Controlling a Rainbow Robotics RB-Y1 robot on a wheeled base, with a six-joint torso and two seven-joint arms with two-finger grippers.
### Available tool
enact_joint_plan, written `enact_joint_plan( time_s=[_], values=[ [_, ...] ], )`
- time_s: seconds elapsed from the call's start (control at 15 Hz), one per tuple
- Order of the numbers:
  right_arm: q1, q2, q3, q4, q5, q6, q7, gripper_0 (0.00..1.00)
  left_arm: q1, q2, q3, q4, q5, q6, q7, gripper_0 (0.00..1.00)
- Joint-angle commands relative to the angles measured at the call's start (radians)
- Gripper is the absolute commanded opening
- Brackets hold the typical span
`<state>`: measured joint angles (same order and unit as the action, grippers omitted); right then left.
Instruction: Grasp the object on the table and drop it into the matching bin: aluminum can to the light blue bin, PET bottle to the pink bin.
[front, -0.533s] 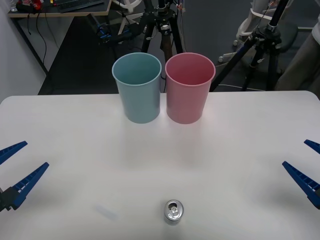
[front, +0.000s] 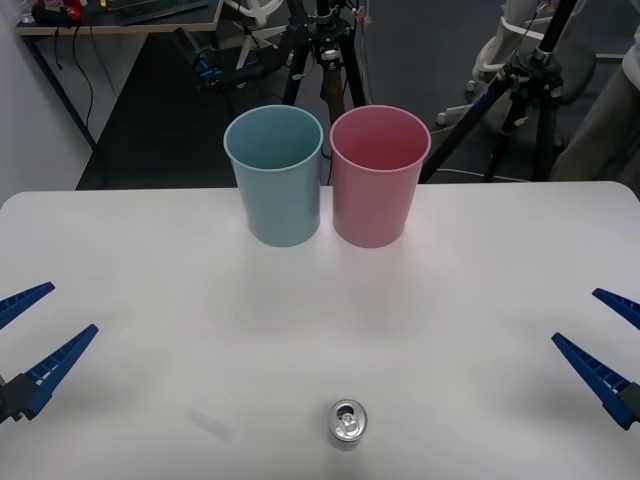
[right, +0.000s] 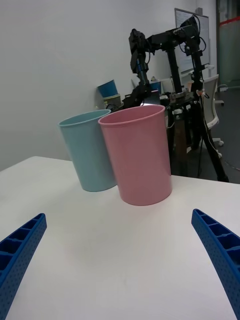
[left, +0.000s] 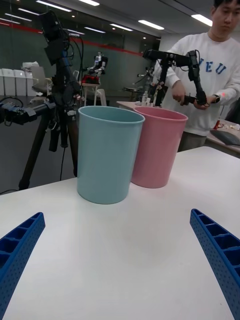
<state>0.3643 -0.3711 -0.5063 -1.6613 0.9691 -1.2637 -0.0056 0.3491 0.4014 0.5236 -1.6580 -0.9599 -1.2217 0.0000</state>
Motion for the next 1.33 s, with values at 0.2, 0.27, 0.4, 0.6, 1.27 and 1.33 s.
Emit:
enact_joint_plan(
  time_s=[0.2, 0.27, 0.4, 0.6, 1.27, 1.33],
  values=[
    [0.071, -0.037, 0.045, -0.002, 0.0, -0.057, 0.044, 1.0, 0.0, 0.0, 0.0, 0.0, 0.0, 0.0, 0.0, 1.0],
    [0.085, -0.042, 0.055, 0.0, 0.0, -0.066, 0.076, 1.0, 0.0, 0.0, 0.0, 0.0, 0.0, 0.0, 0.0, 1.0],
    [0.108, -0.043, 0.072, 0.002, 0.003, -0.1, 0.121, 1.0, 0.0, 0.0, 0.0, 0.0, 0.0, 0.0, 0.0, 1.0],
    [0.145, -0.043, 0.106, 0.005, 0.006, -0.149, 0.151, 1.0, 0.0, 0.0, 0.0, 0.0, 0.0, 0.0, 0.0, 1.0],
    [0.113, -0.042, 0.216, 0.226, 0.031, -0.247, 0.503, 1.0, 0.0, 0.0, 0.0, 0.0, 0.0, 0.0, 0.0, 1.0],
    [0.114, -0.042, 0.232, 0.232, 0.034, -0.247, 0.521, 1.0, 0.0, 0.0, 0.0, 0.0, 0.0, 0.0, 0.0, 1.0]
  ],
)
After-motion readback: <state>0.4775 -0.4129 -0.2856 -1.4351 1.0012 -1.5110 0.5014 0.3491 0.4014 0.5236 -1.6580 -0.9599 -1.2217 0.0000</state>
